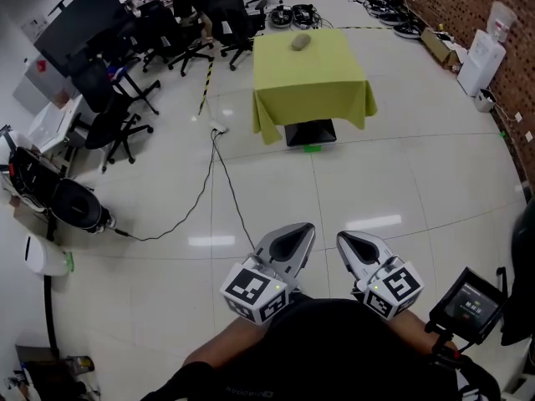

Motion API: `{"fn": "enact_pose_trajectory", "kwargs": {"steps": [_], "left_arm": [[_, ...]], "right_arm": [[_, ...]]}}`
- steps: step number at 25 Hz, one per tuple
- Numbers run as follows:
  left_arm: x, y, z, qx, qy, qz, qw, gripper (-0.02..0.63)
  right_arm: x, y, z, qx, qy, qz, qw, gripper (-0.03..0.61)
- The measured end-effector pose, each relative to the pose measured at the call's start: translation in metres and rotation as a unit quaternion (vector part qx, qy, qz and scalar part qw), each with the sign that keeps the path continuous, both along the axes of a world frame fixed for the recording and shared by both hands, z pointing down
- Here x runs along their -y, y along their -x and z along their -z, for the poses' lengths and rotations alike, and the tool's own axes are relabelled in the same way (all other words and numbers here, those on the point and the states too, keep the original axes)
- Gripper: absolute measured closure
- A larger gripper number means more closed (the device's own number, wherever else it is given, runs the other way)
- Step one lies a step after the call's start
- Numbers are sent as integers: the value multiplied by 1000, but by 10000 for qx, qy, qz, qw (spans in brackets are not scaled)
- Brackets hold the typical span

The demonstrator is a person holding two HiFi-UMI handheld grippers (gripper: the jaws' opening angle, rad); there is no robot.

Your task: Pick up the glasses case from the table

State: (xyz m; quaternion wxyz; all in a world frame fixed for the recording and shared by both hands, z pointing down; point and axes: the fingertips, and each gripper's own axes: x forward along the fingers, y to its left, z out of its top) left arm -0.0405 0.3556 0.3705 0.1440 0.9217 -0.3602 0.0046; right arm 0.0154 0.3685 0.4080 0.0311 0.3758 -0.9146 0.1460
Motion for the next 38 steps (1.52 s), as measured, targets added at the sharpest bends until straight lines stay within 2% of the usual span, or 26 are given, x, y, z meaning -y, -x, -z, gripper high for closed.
{"fn": "enact_pose_trajectory", "kwargs": {"steps": [11, 31, 38], "left_arm": [[57, 75, -15, -101, 5, -154, 9998, 607], [67, 86, -7, -226, 52, -248, 9994, 607], [70, 91, -4, -236, -32, -86, 9997, 607]], "right_arm": [[53, 77, -12, -164, -37, -94, 9998, 577], [61, 89, 0, -379, -24, -96, 9992, 577], [65, 93, 2, -394, -142, 8, 9991, 577]]}}
